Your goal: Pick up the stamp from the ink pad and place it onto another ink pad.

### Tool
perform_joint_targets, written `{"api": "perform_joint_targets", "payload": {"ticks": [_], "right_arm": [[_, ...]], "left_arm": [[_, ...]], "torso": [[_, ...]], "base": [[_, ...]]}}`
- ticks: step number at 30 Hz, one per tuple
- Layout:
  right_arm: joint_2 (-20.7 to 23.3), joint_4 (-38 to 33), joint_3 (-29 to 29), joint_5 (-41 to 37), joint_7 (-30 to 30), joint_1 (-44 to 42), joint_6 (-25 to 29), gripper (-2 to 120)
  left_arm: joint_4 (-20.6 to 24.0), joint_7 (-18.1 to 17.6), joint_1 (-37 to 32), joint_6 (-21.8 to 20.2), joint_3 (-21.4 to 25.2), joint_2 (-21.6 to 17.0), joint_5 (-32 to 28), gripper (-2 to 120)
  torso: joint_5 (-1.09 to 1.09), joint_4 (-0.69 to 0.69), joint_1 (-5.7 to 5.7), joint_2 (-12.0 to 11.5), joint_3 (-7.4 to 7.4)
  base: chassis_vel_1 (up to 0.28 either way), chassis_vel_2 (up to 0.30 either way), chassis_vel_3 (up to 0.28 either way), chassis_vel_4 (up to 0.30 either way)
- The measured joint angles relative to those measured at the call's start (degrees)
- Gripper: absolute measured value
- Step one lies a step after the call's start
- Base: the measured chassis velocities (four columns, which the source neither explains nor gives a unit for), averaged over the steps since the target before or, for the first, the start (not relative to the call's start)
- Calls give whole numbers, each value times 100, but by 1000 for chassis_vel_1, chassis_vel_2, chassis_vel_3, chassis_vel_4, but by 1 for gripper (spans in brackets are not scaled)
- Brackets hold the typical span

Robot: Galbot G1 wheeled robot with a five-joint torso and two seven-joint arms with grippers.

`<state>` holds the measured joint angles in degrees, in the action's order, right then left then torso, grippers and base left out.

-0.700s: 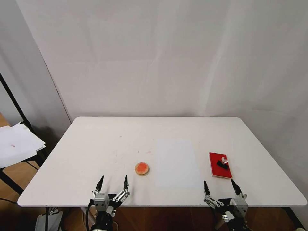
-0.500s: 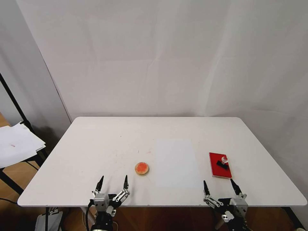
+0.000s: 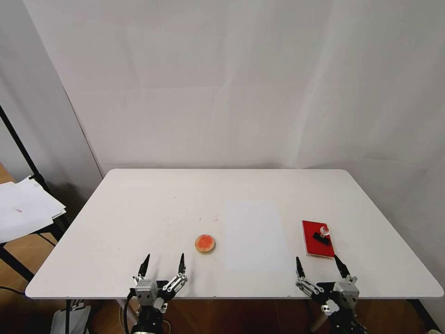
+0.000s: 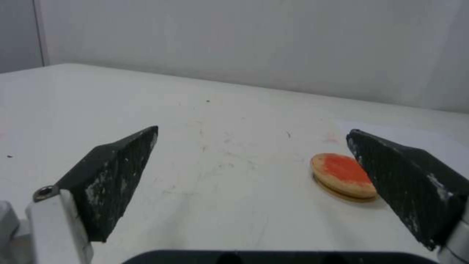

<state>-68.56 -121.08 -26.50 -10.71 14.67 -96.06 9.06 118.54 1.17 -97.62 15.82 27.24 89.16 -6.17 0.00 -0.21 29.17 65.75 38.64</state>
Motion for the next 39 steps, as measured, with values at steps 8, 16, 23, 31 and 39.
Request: {"api": "perform_joint_targets", "payload": {"ticks": [8, 16, 23, 31, 39], "right_arm": [[286, 721, 15, -504, -12, 925, -137, 98], [474, 1326, 84, -838, -13, 1384, -142, 97], [554, 1415, 122, -952, 21, 1514, -222, 92], [532, 1367, 121, -944, 104, 1472, -227, 67], [490, 1258, 99, -907, 145, 1354, -235, 33]], "left_arm": [[0, 0, 0, 0, 0, 0, 0, 102], [0, 0, 0, 0, 0, 0, 0, 102], [0, 0, 0, 0, 0, 0, 0, 102], [0, 0, 0, 0, 0, 0, 0, 102], [0, 0, 0, 0, 0, 0, 0, 102]], "torso": [[0, 1, 1, 0, 0], [0, 0, 0, 0, 0], [-1, 0, 1, 0, 0], [-1, 0, 0, 0, 0], [-1, 0, 0, 0, 0]], "base": [[0, 0, 0, 0], [0, 0, 0, 0], [0, 0, 0, 0], [0, 0, 0, 0], [0, 0, 0, 0]]}}
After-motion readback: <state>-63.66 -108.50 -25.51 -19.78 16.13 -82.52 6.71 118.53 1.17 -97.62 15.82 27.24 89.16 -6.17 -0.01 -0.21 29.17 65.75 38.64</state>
